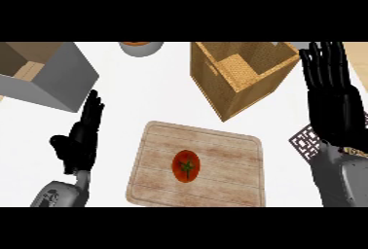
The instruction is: Pick the tomato from the cutting board and place it in the basket
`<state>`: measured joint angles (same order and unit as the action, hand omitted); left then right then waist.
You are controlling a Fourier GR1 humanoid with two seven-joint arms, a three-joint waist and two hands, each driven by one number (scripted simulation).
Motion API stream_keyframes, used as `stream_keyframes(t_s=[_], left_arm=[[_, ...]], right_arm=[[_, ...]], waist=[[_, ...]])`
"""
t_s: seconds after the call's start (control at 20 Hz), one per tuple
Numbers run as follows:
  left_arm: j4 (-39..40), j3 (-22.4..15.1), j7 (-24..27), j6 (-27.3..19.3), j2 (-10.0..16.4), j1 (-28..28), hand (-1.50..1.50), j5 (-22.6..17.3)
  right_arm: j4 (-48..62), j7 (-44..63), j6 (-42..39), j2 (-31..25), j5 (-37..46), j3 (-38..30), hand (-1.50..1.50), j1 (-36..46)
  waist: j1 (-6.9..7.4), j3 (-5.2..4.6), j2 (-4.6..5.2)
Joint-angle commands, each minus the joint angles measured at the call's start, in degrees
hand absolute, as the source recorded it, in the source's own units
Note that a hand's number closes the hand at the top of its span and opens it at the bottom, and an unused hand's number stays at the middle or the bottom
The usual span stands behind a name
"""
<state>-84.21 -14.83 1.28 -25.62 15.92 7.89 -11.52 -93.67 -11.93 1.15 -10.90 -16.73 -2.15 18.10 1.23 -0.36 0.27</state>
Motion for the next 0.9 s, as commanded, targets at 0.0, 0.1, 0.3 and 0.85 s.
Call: stream_keyframes(t_s=[0.0,0.1,0.3,0.85], left_arm=[[1.6,0.4,-1.8,0.1,0.2,1.8,0.00,1.2],[0.8,-2.1,-4.7,2.9,3.4,2.9,0.00,2.1],[3.6,-3.5,-6.4,6.6,5.4,3.3,0.00,2.2],[4.4,0.1,-12.9,10.1,10.7,4.2,0.00,0.8]], right_arm=[[5.9,-1.7,-7.3,1.0,-2.7,3.3,1.50,4.3],[8.1,-5.1,-15.0,5.2,-5.6,9.8,1.50,4.4],[1.1,-16.1,-29.2,7.3,-8.2,15.3,1.50,9.9],[0.2,-31.0,-17.8,1.8,18.5,21.0,-1.50,-4.1]], waist=[[-0.49,0.39,-0.05],[2.55,0.73,0.92],[3.87,1.29,1.13],[-2.04,0.38,-0.72]])
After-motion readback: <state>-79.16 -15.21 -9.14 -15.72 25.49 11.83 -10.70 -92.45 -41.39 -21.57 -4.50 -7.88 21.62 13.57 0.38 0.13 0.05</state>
